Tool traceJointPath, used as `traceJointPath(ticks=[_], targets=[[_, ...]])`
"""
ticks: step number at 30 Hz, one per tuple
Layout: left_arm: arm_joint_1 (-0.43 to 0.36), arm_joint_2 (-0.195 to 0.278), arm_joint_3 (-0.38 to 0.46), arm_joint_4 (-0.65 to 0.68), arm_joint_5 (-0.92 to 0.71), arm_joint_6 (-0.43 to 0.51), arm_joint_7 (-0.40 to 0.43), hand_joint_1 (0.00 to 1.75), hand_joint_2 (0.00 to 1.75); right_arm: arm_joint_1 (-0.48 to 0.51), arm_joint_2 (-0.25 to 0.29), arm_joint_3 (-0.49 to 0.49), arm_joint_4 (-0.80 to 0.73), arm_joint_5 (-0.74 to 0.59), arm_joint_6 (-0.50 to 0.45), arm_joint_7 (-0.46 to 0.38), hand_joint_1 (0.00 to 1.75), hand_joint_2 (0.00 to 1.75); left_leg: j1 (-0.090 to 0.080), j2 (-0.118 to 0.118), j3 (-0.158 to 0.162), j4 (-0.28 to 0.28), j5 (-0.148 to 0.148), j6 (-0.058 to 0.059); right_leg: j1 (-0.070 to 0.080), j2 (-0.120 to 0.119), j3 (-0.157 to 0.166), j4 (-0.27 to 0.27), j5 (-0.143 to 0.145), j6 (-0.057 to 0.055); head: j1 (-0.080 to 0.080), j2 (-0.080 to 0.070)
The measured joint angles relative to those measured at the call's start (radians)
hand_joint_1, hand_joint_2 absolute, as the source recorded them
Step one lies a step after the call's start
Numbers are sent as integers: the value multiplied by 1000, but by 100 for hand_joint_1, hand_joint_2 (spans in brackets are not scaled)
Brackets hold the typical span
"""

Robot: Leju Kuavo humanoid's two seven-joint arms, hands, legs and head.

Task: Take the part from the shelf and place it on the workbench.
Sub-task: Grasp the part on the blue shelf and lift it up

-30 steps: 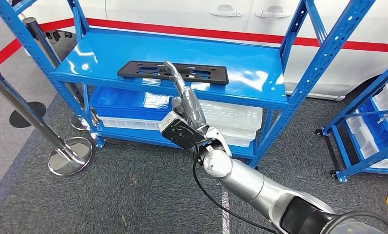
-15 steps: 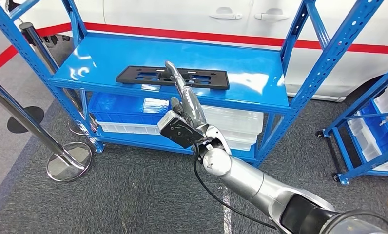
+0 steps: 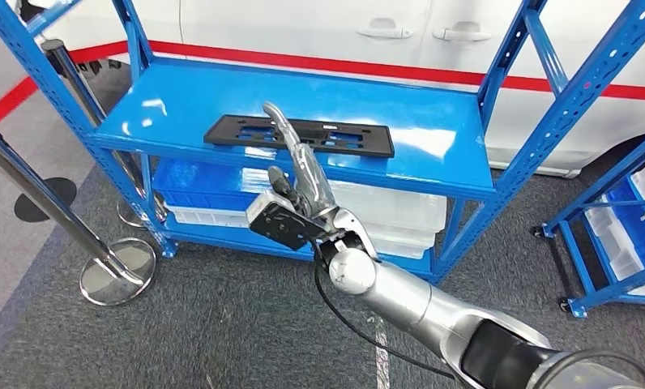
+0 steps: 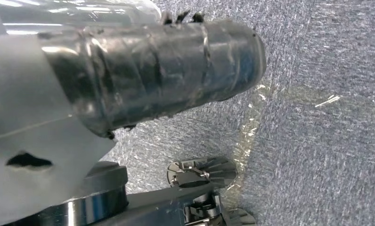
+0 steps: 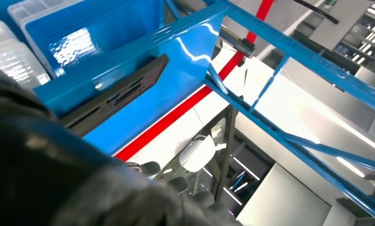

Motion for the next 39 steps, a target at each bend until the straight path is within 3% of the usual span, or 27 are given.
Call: traceJointPath(ticks=[2, 4, 7, 8, 9, 10, 12, 13, 15, 18, 19, 21, 23, 24, 25, 27, 29, 33, 35, 37, 39], targets=[[-2, -1, -2, 0, -1, -1, 1, 0, 0, -11, 5, 9, 7, 10, 3, 8, 0, 0, 1, 1, 0, -1, -5, -8, -3, 0, 6, -8, -3, -8, 0, 0], [-3, -1, -2, 0, -3, -2, 5, 0, 0, -26, 9, 17, 17, 21, 7, 17, 0, 0, 2, 2, -14, 36, -29, -20, -9, -1, 17, -16, -6, -17, 0, 0], [-5, -1, -6, 0, -9, -10, 13, 0, 0, -57, 21, 35, 45, 34, 18, 28, 0, 0, 9, 4, -109, 212, -94, -35, -10, -2, 29, -19, -14, -29, -1, 0], [-5, -1, -9, 0, -10, -14, 15, 0, 0, -64, 26, 42, 58, 37, 22, 31, 0, 0, 11, 5, -140, 257, -98, -38, -10, -2, 33, -19, -18, -30, -1, 0], [-4, -1, -12, 0, -12, -17, 16, 0, 0, -70, 30, 47, 72, 41, 24, 35, 0, 0, 13, 6, -157, 269, -84, -41, -10, -2, 38, -18, -23, -30, -1, 0], [-4, -1, -15, 0, -13, -20, 16, 0, 0, -76, 35, 52, 87, 48, 25, 37, 0, 0, 14, 6, -155, 243, -52, -41, -11, -1, 45, -17, -29, -29, -1, 0], [-5, -1, -17, 0, -15, -26, 18, 0, 0, -91, 46, 60, 118, 65, 24, 41, 0, 0, 16, 7, -111, 121, 29, -38, -11, 0, 60, -16, -42, -24, -1, 0], [-6, -1, -18, 0, -16, -30, 19, 0, 0, -99, 51, 63, 133, 72, 22, 41, 0, 0, 14, 8, -84, 63, 53, -35, -9, 0, 66, -15, -48, -20, -2, 0], [-8, -1, -20, 0, -16, -37, 20, 0, 0, -109, 59, 68, 161, 80, 18, 42, 0, 0, 9, 7, -58, 11, 57, -25, -7, 0, 69, -15, -56, -8, -3, 0], [-9, -2, -20, 0, -15, -41, 22, 0, 0, -116, 70, 72, 195, 80, 8, 40, 0, 0, 11, 4, -47, -4, 47, -11, -7, -1, 68, -9, -68, 8, -3, 0], [-10, -2, -20, 0, -15, -42, 21, 0, 0, -119, 73, 73, 206, 82, 4, 39, 0, 0, 13, 4, -41, -8, 45, -5, -8, -2, 57, 14, -79, 13, -3, 0], [-12, -4, -20, 0, -16, -48, 20, 0, 0, -127, 78, 76, 229, 94, -7, 39, 0, 0, 14, 5, -28, -14, 39, 6, -10, -2, 0, 120, -117, 20, -3, 0], [-13, -6, -20, 0, -16, -53, 19, 0, 0, -134, 84, 78, 259, 121, -19, 50, 0, 87, 14, 5, -19, -13, 28, 11, -11, -1, -83, 244, -144, 24, -3, 0], [-13, -7, -20, 0, -17, -54, 18, 0, 0, -137, 87, 81, 276, 137, -23, 57, 0, 131, 14, 5, -13, -12, 22, 11, -13, -2, -109, 269, -133, 25, -3, 0], [-13, -8, -20, 0, -18, -55, 18, 0, 0, -142, 91, 83, 292, 150, -26, 64, 0, 175, 14, 3, -5, -11, 15, 10, -14, -2, -117, 257, -103, 25, -3, 0], [-13, -10, -20, 0, -18, -57, 18, 0, 0, -157, 96, 86, 323, 173, -34, 76, 0, 175, 15, 0, 13, -7, -1, 5, -17, -3, -84, 140, -13, 22, -3, 0], [-15, -11, -21, 1, -19, -60, 19, 0, 0, -177, 104, 90, 354, 200, -45, 91, 0, 175, 11, -2, 20, -2, -16, -5, -15, -4, -42, 35, 28, 16, -3, 0], [-20, -14, -22, 1, -22, -66, 24, 0, 0, -207, 121, 94, 418, 269, -57, 133, 0, 175, 10, 0, 21, -1, -31, -27, -13, -1, -24, 2, 9, -5, -3, 0], [-22, -15, -22, 1, -24, -67, 25, 0, 0, -224, 129, 94, 446, 288, -60, 144, 0, 175, 12, 4, -3, 50, -58, -36, -16, -1, -11, -3, 2, -17, -4, 0], [-24, -15, -24, 1, -25, -69, 26, 0, 0, -236, 137, 96, 478, 301, -64, 148, 0, 175, 13, 6, -76, 177, -98, -41, -13, -2, 3, -4, -9, -27, -5, 0], [-22, -15, -30, 1, -27, -71, 28, 0, 0, -239, 140, 101, 511, 324, -69, 160, 0, 175, 14, 6, -149, 274, -103, -43, -9, -1, 18, -3, -22, -30, -5, 0]])
